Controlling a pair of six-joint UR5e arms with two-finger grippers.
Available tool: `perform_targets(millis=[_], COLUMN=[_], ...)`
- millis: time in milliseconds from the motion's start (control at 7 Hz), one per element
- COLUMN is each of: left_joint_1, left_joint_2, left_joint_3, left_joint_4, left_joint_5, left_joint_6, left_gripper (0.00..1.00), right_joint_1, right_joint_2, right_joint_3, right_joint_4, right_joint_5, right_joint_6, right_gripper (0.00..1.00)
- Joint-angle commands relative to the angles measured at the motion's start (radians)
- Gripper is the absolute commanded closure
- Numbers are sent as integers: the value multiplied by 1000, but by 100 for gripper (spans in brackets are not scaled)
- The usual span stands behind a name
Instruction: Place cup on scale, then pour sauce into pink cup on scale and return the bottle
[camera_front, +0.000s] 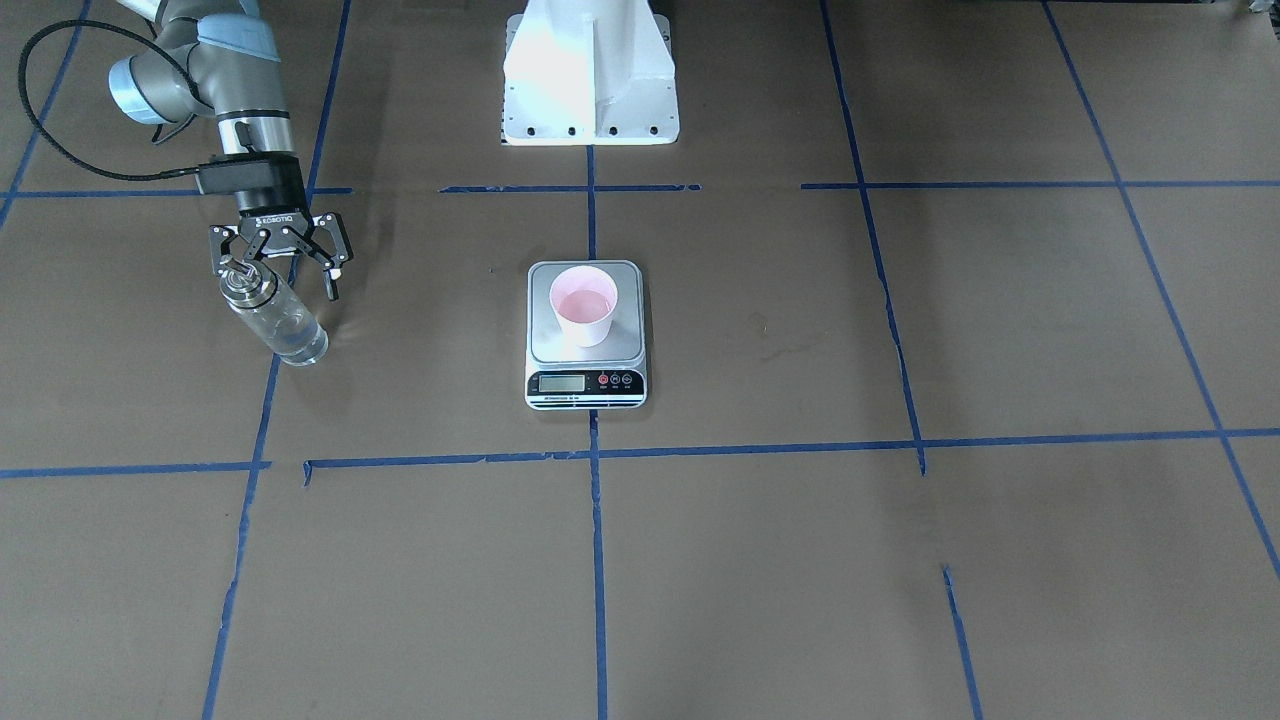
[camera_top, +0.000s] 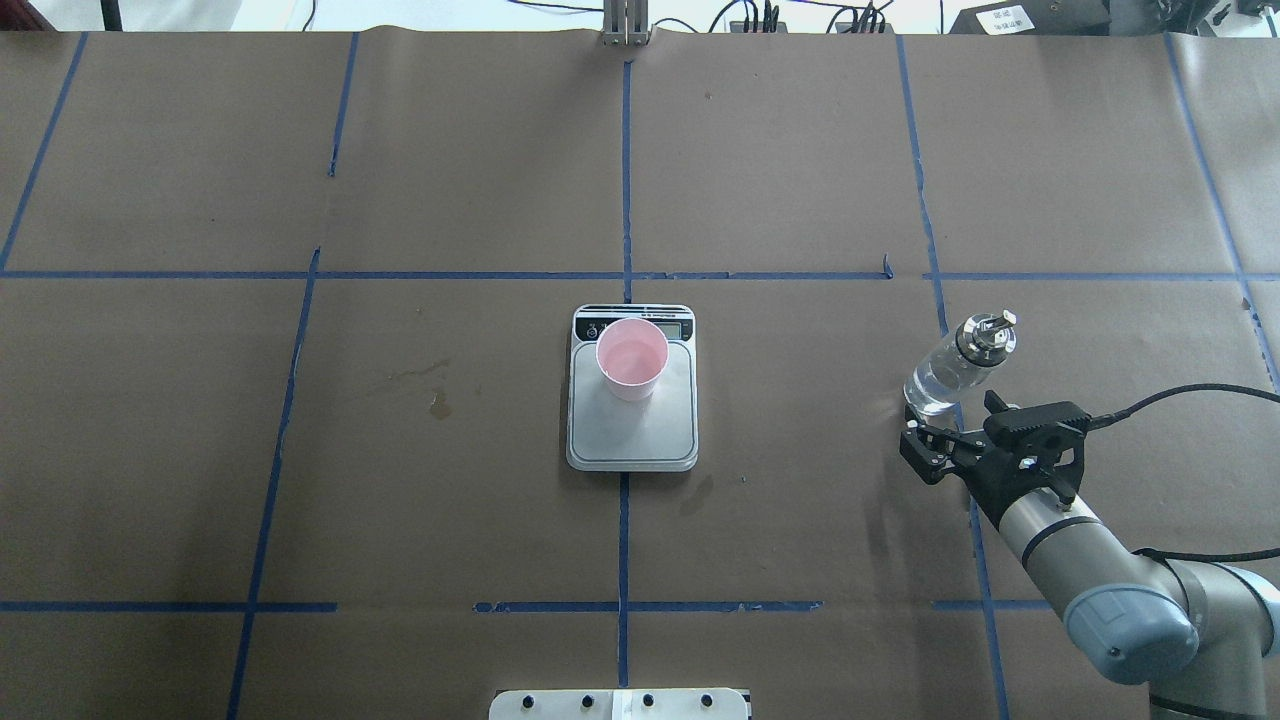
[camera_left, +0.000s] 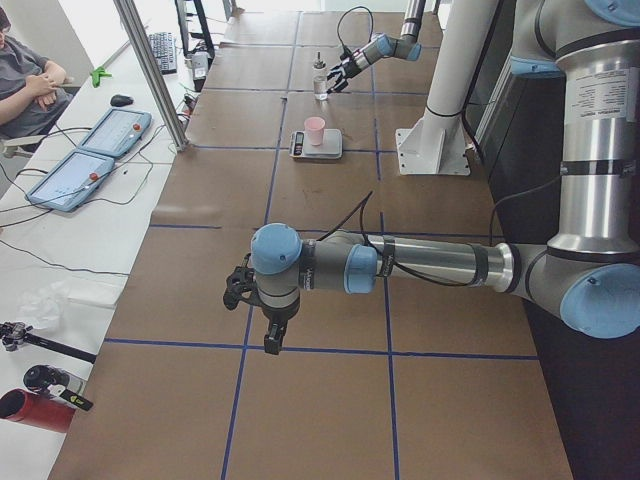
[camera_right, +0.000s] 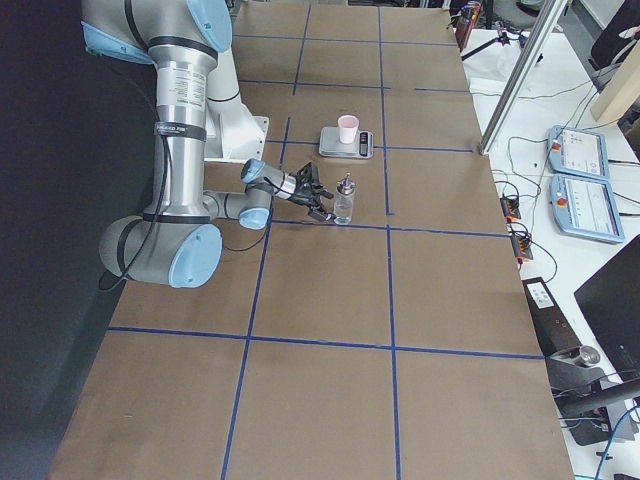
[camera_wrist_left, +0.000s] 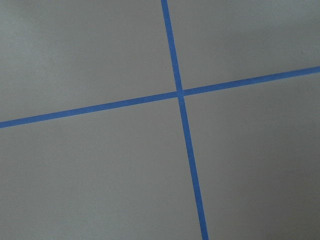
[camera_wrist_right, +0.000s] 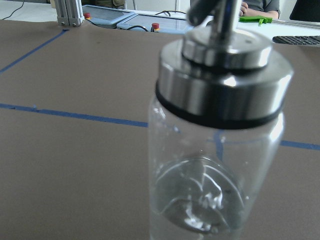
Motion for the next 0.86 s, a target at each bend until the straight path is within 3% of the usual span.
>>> perform_targets(millis=[0,429,571,714], left_joint_1=[0,0,0,0], left_joint_2=[0,0,0,0], left_joint_3=[-1,-2,-2,-2], left_joint_4=[-2,-2,0,0], left_joint_5=[0,0,0,0], left_joint_6=[0,0,0,0], left_gripper=[0,0,0,0], right_joint_1=[-9,-1,16,116], right_joint_2=[-116,-215,-232,-225], right_joint_3=[64,97,123,125], right_joint_4=[54,114,115,114], right_joint_5=[21,76,137,267], right_joint_6=[2,-16,-25,-115], right_gripper=[0,0,0,0])
